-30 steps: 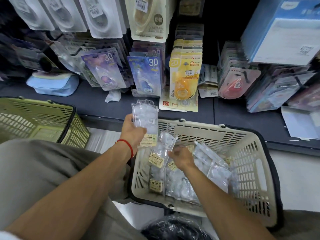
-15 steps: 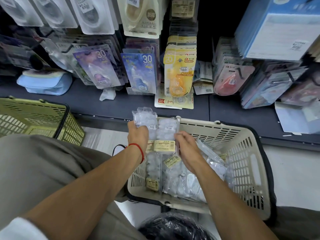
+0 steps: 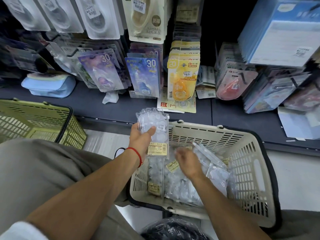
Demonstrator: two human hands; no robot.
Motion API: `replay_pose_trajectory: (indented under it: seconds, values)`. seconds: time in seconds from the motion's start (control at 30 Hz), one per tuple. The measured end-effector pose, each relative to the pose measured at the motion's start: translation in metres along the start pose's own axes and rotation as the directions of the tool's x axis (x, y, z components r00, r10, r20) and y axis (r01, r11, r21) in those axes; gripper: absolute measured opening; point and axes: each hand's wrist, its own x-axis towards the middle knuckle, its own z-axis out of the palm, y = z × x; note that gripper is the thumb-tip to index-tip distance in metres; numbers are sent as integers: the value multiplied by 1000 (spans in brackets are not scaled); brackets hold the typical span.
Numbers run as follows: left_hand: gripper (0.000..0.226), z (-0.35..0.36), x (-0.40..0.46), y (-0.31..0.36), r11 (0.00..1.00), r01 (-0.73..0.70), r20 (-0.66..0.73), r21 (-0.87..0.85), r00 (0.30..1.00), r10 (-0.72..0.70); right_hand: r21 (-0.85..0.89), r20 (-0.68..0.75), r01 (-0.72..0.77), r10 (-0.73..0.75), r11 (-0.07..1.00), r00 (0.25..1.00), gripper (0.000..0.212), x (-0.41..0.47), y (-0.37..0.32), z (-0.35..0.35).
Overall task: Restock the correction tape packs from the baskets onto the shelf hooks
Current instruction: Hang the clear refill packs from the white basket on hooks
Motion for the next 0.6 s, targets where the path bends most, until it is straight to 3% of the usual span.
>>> replay_pose_trajectory:
  seconds: [0.07, 0.27, 0.47, 0.6]
  values:
    - [39, -1, 0, 3, 1000, 2, 2, -20, 1000, -2, -291, 127, 20, 18, 956, 992, 40, -5, 14, 15]
    - [36, -1, 0, 9, 996, 7, 4, -93, 1000, -6, -488, 146, -47, 135, 872, 980, 64, 2, 1, 21]
    - [35, -1, -6, 15, 993, 7, -6, -116, 1000, -8, -477, 186, -148, 265, 866, 946, 70, -4, 5, -2]
    - [32, -1, -8, 17, 993, 13, -11, -117, 1000, -15, -195, 230, -318, 358, 928, 905, 44, -8, 9, -30]
